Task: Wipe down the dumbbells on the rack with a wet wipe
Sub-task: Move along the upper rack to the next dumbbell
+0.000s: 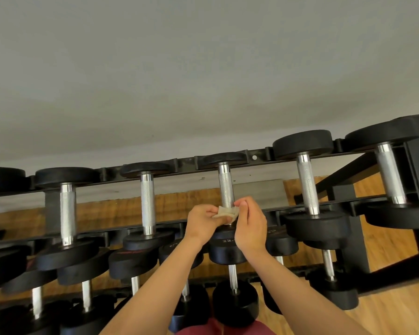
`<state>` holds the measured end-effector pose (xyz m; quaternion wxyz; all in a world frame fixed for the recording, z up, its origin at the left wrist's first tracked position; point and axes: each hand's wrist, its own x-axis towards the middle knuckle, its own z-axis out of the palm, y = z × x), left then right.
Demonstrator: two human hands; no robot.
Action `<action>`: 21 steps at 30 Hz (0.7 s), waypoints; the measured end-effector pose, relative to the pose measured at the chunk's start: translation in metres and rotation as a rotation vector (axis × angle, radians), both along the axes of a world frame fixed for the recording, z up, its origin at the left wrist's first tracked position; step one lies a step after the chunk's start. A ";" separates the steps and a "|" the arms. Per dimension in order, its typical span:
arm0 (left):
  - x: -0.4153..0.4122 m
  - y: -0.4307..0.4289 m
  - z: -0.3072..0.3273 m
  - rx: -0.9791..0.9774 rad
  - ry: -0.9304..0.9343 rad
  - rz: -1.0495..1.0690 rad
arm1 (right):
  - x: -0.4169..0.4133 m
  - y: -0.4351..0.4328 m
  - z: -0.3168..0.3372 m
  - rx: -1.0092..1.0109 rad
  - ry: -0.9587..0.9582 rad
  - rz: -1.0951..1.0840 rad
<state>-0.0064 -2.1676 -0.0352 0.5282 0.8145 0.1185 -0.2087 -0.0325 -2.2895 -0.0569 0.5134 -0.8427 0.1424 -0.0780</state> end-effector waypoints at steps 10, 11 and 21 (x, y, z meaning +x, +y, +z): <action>-0.009 0.004 -0.004 -0.002 -0.053 0.101 | 0.000 0.001 0.000 -0.003 0.002 -0.015; -0.011 0.005 -0.004 0.002 -0.045 0.100 | 0.000 0.001 0.000 -0.005 0.008 -0.017; 0.008 0.000 0.013 -0.002 0.155 -0.114 | 0.000 0.000 0.004 -0.006 0.014 0.003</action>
